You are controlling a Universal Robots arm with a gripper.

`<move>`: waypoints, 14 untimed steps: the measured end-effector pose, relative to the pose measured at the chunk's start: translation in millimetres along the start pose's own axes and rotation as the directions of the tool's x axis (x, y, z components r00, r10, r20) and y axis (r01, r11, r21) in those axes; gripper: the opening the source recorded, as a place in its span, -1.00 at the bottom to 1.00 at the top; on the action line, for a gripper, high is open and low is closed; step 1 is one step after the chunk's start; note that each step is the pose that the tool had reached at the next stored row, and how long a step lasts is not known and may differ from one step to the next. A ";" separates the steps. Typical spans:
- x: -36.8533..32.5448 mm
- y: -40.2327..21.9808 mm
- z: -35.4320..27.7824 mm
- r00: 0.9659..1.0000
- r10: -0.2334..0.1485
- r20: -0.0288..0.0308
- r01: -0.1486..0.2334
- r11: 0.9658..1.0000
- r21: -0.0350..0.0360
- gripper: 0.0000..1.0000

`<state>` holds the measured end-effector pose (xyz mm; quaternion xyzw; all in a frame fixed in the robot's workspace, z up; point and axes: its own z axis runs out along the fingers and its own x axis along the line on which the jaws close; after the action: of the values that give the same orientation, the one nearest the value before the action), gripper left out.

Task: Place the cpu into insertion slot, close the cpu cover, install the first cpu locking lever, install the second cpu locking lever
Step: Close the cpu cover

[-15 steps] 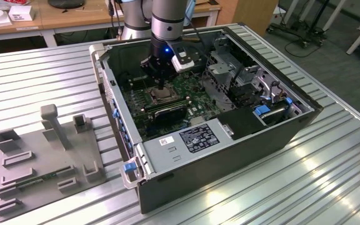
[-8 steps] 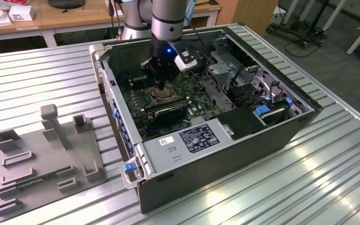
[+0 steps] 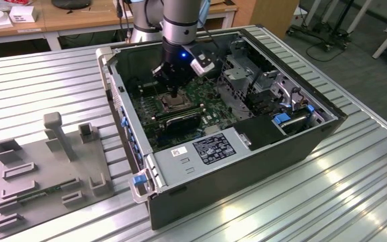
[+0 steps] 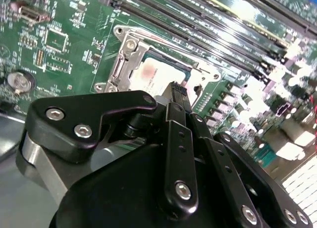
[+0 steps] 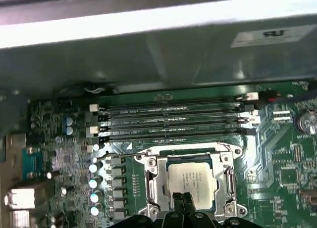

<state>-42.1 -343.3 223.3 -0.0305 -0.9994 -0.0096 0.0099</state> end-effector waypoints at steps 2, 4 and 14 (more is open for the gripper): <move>0.0 0.0 0.2 1.000 -0.027 0.003 0.027 1.000 0.000 -0.80; 0.0 0.1 0.3 0.999 -0.047 0.007 0.047 0.999 -0.002 -0.80; 0.9 -0.1 0.4 0.996 -0.082 0.019 0.082 0.997 -0.003 -0.80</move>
<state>-43.1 -343.3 222.9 0.0103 -0.9999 -0.0116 0.0003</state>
